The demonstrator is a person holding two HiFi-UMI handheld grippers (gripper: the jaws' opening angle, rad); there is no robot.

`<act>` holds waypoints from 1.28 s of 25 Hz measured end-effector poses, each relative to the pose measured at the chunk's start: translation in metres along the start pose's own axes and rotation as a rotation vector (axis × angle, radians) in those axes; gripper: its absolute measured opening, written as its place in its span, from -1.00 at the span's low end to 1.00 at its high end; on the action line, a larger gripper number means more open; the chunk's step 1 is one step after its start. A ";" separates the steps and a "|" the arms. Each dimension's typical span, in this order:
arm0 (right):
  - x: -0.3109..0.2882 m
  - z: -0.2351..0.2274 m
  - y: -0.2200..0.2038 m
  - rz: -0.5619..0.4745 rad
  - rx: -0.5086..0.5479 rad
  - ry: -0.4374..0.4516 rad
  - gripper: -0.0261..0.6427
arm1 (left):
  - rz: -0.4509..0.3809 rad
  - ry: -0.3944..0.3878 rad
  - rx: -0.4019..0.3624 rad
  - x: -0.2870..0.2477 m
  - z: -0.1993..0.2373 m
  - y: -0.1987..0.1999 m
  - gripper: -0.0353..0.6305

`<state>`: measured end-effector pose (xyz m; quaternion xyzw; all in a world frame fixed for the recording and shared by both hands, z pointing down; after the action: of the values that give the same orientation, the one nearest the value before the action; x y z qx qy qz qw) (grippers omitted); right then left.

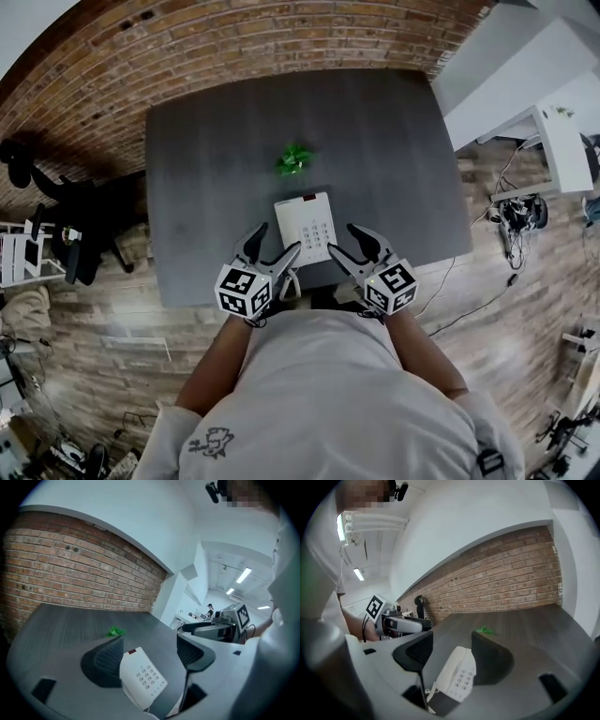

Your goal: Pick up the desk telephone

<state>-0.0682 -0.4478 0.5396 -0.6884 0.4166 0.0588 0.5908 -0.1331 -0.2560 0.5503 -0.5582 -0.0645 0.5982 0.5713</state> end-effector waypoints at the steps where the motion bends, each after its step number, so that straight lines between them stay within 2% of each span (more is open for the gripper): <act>1: -0.003 -0.005 -0.001 0.015 0.000 0.012 -0.14 | 0.011 0.005 0.012 -0.005 0.003 -0.005 0.18; 5: -0.019 -0.023 -0.010 0.076 -0.007 0.059 -0.14 | 0.055 0.018 0.075 -0.022 0.014 -0.023 0.18; 15: -0.062 -0.057 -0.052 0.236 -0.039 0.153 -0.15 | 0.161 0.016 0.161 -0.058 0.036 -0.064 0.18; 20: -0.077 -0.073 -0.077 0.306 -0.067 0.177 -0.17 | 0.217 0.000 0.195 -0.075 0.043 -0.084 0.19; 26: -0.100 -0.091 -0.115 0.401 -0.092 0.200 -0.17 | 0.251 -0.017 0.272 -0.095 0.056 -0.103 0.21; 29: -0.109 -0.099 -0.126 0.415 -0.107 0.210 -0.22 | 0.247 -0.053 0.334 -0.103 0.065 -0.116 0.21; 32: -0.117 -0.104 -0.134 0.439 -0.121 0.238 -0.26 | 0.226 -0.130 0.384 -0.109 0.069 -0.127 0.21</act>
<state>-0.1005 -0.4845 0.7398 -0.6177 0.6184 0.1292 0.4684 -0.1366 -0.2573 0.7311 -0.4031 0.0767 0.6945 0.5910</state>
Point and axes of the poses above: the fingertips, and each gripper's own axes: x backward along the fingers, z to its left, y out of its top, the point moved 6 cm from there along x, backward along the fingers, and after that the axes turned 15 degrees about z, right-handed, at the moved point
